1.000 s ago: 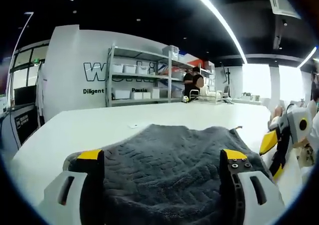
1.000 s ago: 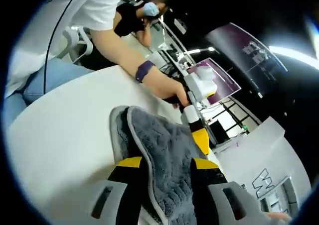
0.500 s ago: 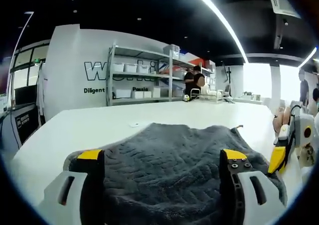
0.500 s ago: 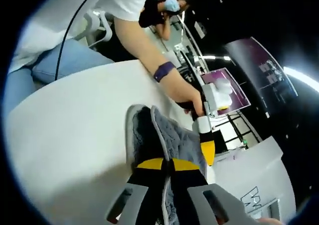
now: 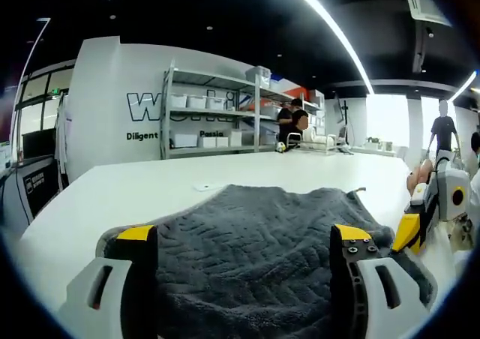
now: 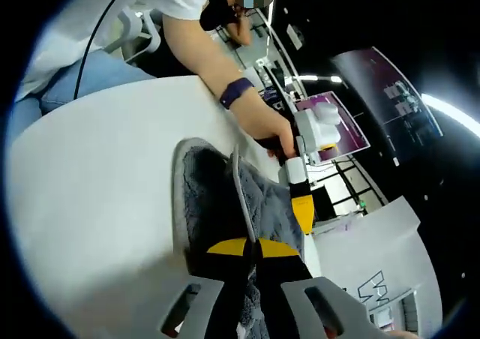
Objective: Open the folded towel by lifting each exposed corner and separating the folded layers until the towel lies flat within the target outline without major curled edges
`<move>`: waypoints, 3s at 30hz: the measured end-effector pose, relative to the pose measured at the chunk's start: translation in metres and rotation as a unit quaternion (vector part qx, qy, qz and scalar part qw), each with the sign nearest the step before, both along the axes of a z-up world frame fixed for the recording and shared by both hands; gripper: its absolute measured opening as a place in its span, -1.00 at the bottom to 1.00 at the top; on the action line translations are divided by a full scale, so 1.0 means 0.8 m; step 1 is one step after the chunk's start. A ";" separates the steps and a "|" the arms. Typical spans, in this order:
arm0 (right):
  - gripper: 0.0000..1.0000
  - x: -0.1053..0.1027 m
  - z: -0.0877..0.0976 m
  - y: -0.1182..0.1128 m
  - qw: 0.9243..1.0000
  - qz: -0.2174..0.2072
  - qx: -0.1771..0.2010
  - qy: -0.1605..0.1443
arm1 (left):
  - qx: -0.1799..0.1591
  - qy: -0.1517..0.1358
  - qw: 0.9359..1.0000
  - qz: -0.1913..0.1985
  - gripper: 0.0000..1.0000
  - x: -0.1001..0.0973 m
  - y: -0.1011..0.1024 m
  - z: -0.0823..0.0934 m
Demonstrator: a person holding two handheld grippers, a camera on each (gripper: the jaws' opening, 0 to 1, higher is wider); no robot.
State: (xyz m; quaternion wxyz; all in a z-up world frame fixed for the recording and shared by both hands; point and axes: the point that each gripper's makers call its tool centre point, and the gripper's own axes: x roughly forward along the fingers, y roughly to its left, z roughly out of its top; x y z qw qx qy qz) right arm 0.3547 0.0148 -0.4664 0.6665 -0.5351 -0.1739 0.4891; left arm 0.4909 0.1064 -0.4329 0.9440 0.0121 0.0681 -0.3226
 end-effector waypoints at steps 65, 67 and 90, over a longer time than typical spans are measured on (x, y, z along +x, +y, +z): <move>-1.00 0.117 0.061 -0.115 0.975 -0.207 0.075 -0.029 | -0.004 -0.006 1.000 -0.009 0.86 -0.005 -0.005 0.007; -1.00 0.120 0.064 -0.120 0.972 -0.217 0.080 -0.030 | -0.003 -0.006 1.000 -0.010 0.86 -0.005 -0.005 0.006; -1.00 0.150 0.081 -0.174 0.948 -0.295 0.116 -0.022 | -0.003 -0.002 1.000 -0.017 0.87 -0.007 -0.009 0.004</move>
